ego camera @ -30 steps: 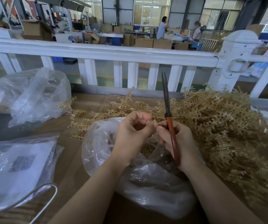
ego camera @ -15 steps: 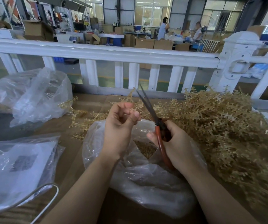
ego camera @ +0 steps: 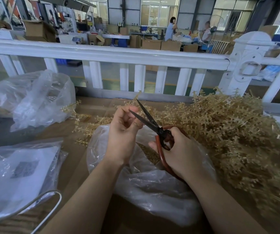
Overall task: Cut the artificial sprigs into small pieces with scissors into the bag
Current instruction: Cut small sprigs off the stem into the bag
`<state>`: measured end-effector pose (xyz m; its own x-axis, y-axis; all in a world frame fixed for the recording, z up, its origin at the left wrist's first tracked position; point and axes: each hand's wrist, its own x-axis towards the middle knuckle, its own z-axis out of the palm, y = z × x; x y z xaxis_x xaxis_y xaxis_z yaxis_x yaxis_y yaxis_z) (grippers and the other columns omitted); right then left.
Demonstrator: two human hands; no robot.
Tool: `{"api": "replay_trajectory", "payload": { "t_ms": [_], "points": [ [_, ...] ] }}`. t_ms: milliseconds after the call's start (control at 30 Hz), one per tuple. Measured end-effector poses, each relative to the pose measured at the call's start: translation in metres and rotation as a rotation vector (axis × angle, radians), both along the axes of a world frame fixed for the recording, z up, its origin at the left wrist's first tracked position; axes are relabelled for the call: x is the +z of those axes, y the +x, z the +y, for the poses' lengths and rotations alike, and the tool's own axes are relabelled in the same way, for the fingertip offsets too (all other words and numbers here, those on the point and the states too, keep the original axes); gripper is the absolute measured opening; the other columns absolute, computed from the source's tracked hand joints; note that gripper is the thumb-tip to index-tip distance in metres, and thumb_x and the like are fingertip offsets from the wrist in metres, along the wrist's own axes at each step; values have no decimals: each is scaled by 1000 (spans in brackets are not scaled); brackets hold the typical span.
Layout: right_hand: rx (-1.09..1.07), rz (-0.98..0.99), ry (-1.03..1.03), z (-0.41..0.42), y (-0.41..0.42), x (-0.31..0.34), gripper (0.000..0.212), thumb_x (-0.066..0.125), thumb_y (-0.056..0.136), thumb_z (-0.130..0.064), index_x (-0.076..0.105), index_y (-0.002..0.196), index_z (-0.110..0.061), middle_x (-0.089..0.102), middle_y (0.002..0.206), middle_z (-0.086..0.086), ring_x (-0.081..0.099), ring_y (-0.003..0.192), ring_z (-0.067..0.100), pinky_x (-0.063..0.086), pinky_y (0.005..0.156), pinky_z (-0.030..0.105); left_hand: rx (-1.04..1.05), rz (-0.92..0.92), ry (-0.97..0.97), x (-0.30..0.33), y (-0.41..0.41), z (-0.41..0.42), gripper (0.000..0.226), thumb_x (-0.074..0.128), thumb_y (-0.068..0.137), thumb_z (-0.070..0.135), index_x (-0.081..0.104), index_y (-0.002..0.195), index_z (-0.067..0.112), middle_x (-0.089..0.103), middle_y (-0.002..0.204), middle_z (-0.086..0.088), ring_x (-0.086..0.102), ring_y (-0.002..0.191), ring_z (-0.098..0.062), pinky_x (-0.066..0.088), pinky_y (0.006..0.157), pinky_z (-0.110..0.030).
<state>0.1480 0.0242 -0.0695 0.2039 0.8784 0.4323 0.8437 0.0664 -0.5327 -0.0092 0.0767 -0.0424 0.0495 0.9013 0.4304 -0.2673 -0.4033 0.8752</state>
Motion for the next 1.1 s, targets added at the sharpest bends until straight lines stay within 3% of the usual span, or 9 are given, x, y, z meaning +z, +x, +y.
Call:
{"api": "replay_trajectory", "payload": {
  "t_ms": [167, 433, 567, 633, 833, 1000, 1100],
  "points": [
    [2, 6, -13, 0, 0, -1, 55, 56, 72, -81, 54, 95, -31, 60, 82, -18, 54, 72, -3, 36, 55, 14, -13, 23, -4, -2, 1, 0, 19, 60, 92, -5, 57, 110, 1, 59, 102, -34, 57, 87, -26, 52, 78, -28],
    [-27, 3, -23, 1, 0, -2, 55, 62, 75, -78, 55, 97, -28, 61, 85, -17, 59, 77, 7, 39, 57, 16, -6, 29, -12, -1, 2, -1, 20, 61, 93, -3, 58, 110, 6, 60, 96, -25, 59, 88, -24, 53, 81, -27],
    [-24, -8, -30, 1, 0, -1, 53, 60, 75, -79, 53, 95, -29, 58, 82, -19, 51, 71, -1, 34, 55, 15, 8, 1, -13, -1, 1, -1, 19, 63, 91, -5, 61, 104, 7, 61, 91, -11, 58, 85, -20, 52, 82, -32],
    [-25, -14, -35, 0, 0, -1, 56, 55, 73, -81, 54, 96, -30, 59, 83, -19, 49, 70, -3, 33, 55, 15, 8, -17, -13, -1, 1, -1, 17, 64, 90, -3, 62, 103, 7, 62, 91, -11, 58, 85, -21, 51, 84, -36],
    [-14, -25, -33, -1, 2, -3, 51, 62, 78, -76, 55, 97, -29, 61, 85, -17, 57, 75, 4, 40, 57, 19, 36, -77, -27, -4, 2, -1, 11, 57, 98, 3, 64, 101, -5, 67, 87, -7, 62, 81, -14, 52, 75, -23],
    [14, 18, -19, -1, 1, -4, 53, 58, 74, -78, 56, 98, -30, 62, 85, -17, 54, 73, 0, 39, 57, 15, 63, -97, -27, 0, 2, -4, 11, 60, 95, 1, 66, 86, 4, 67, 81, -4, 62, 76, -13, 52, 72, -21],
    [19, 23, -8, -2, 1, -3, 52, 56, 74, -79, 56, 98, -32, 60, 82, -21, 50, 71, -8, 36, 57, 14, 81, -94, -38, 0, 3, -5, 12, 67, 90, 1, 65, 80, 6, 65, 79, -11, 60, 75, -19, 53, 75, -28]
  ]
}}
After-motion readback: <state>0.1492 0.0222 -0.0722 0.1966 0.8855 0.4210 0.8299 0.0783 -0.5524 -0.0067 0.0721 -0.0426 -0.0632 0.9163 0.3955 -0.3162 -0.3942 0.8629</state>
